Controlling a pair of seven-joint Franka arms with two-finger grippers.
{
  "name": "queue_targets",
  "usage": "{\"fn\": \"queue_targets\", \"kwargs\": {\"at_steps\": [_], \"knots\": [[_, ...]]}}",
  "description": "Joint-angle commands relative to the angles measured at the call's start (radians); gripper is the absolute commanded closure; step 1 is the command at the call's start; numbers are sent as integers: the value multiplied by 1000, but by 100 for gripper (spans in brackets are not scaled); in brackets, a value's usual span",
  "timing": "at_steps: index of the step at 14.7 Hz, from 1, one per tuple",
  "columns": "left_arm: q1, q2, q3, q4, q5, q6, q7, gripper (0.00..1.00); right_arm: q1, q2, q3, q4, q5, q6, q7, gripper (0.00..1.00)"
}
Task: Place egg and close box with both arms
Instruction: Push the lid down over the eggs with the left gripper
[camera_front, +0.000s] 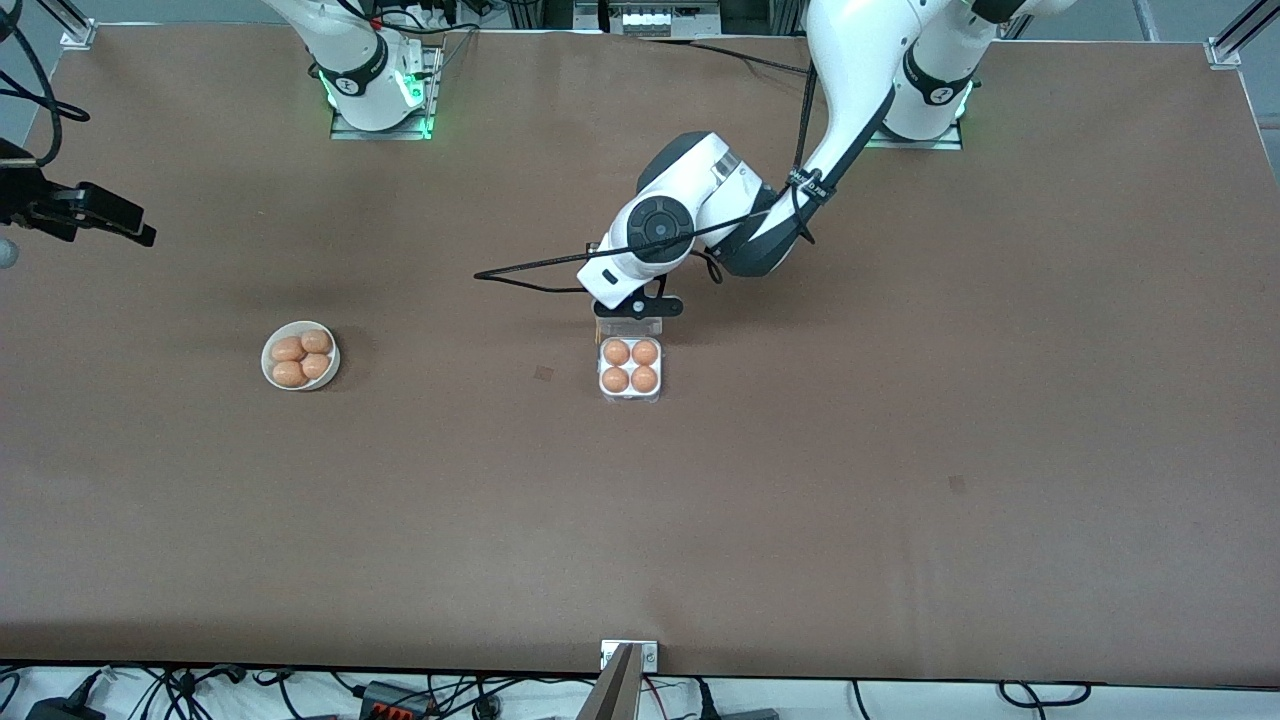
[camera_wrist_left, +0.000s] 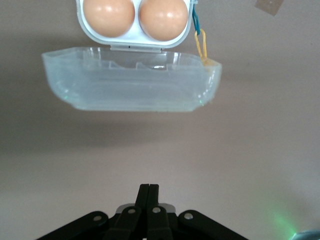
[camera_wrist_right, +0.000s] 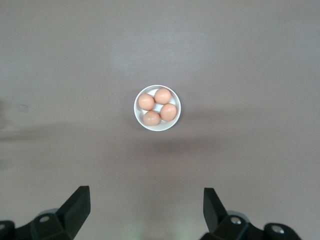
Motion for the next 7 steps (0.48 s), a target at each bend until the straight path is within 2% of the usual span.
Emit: {"fn": "queue_targets", "kwargs": {"at_steps": [1,7], "knots": [[-19,33,15,32,21,25,6,99,-6,-1,12,17,-3,-23,-1,0],[-16,70,18,34,78,89,35,99,-4,-1,12,20,-4,-23,1,0]]}}
